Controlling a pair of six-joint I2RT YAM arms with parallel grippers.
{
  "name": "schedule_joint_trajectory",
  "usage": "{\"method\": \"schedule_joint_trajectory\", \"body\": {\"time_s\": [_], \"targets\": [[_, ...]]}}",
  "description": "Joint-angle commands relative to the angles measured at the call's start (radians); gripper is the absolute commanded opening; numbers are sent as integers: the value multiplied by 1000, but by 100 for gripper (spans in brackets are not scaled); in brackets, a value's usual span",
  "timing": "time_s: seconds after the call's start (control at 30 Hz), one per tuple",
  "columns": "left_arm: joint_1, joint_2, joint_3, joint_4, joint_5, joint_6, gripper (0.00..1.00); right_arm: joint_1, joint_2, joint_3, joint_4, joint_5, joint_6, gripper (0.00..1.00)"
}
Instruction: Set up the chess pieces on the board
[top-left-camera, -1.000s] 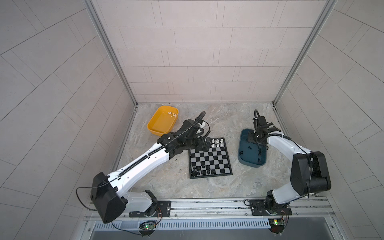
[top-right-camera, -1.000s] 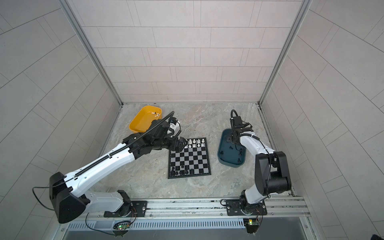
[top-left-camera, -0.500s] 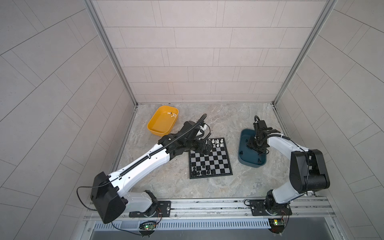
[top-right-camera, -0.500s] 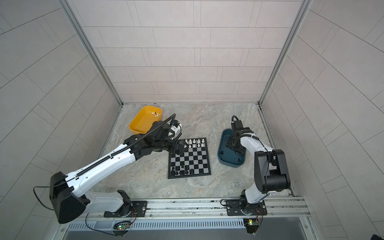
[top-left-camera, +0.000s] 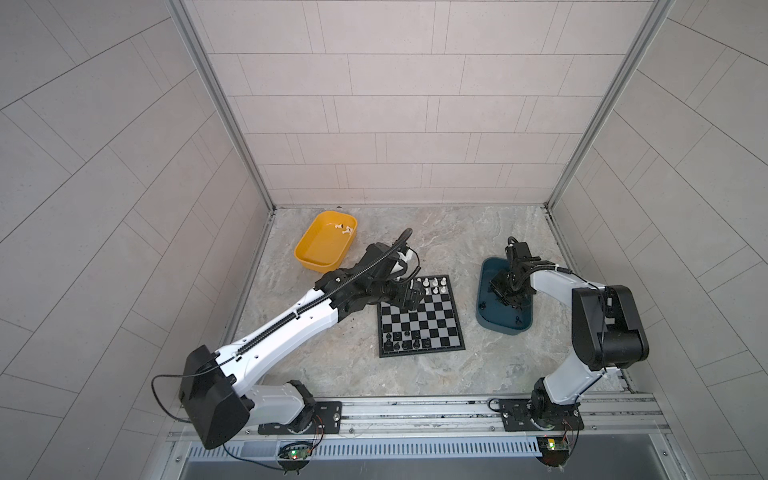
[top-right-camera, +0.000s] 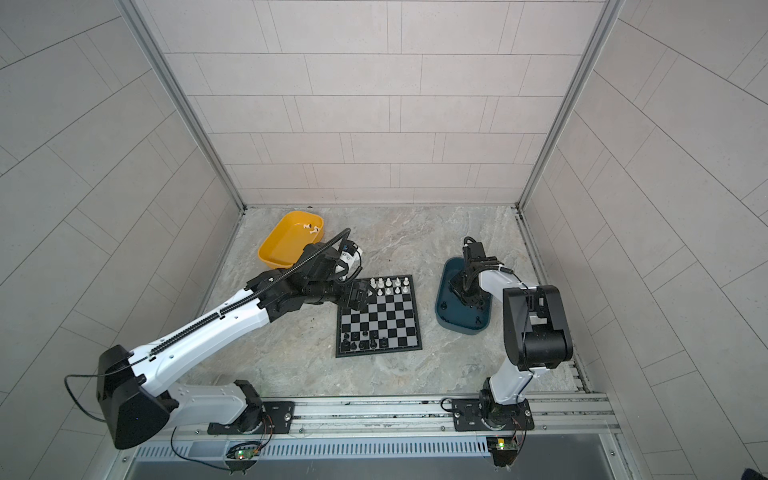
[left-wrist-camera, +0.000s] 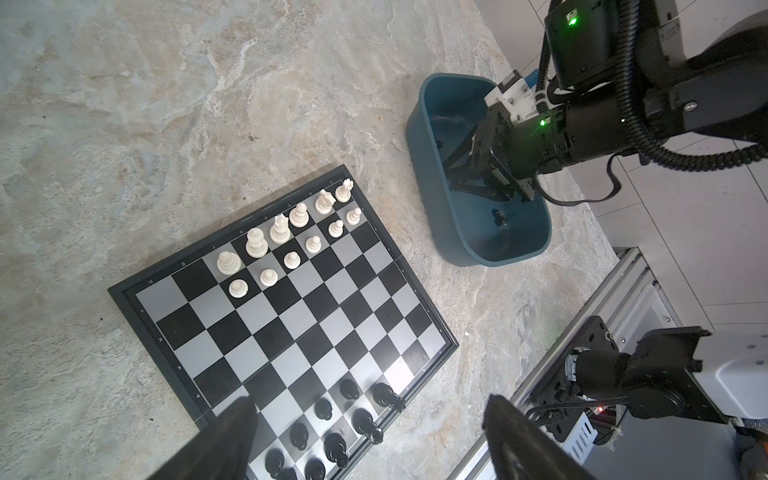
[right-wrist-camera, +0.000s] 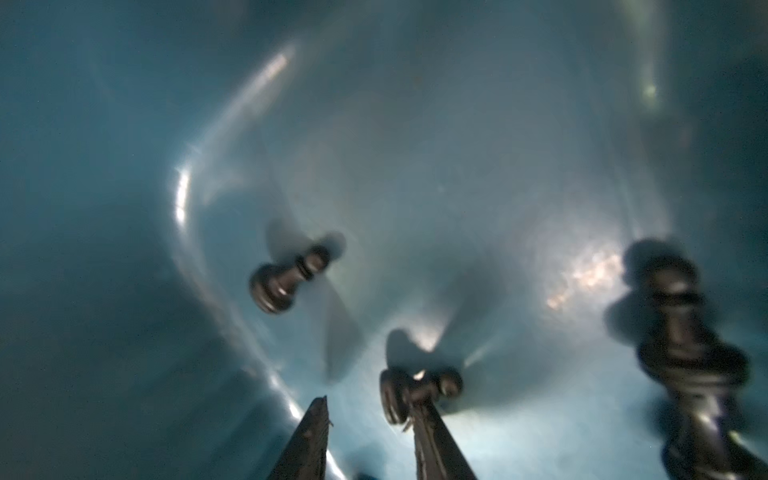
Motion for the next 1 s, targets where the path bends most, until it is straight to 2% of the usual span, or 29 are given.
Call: {"method": "schedule_joint_trajectory", "body": {"time_s": [0.0,0.13,0.27,0.57,0.87,0.97], "targets": [[-1,-27,-12,16,-8,0,92,-4,13,3,-24,50,51,38],[-2,-28,-13,18,-7,0,91,-25,-6,13,-69,113,37,40],[-1,-28,-15,22,-4,-4,91,-40,5,35,-71,113,8,44],[-2,-30,-23,35,7,-12,91,-53,54,97,-102,128,-36,45],[-2,-33,-25,40,14,-17,91,-49,133,279,-273,228,-351,54],[-2,-32,-26,41,16,-17,91,-24,115,270,-269,232,-451,56]]}}
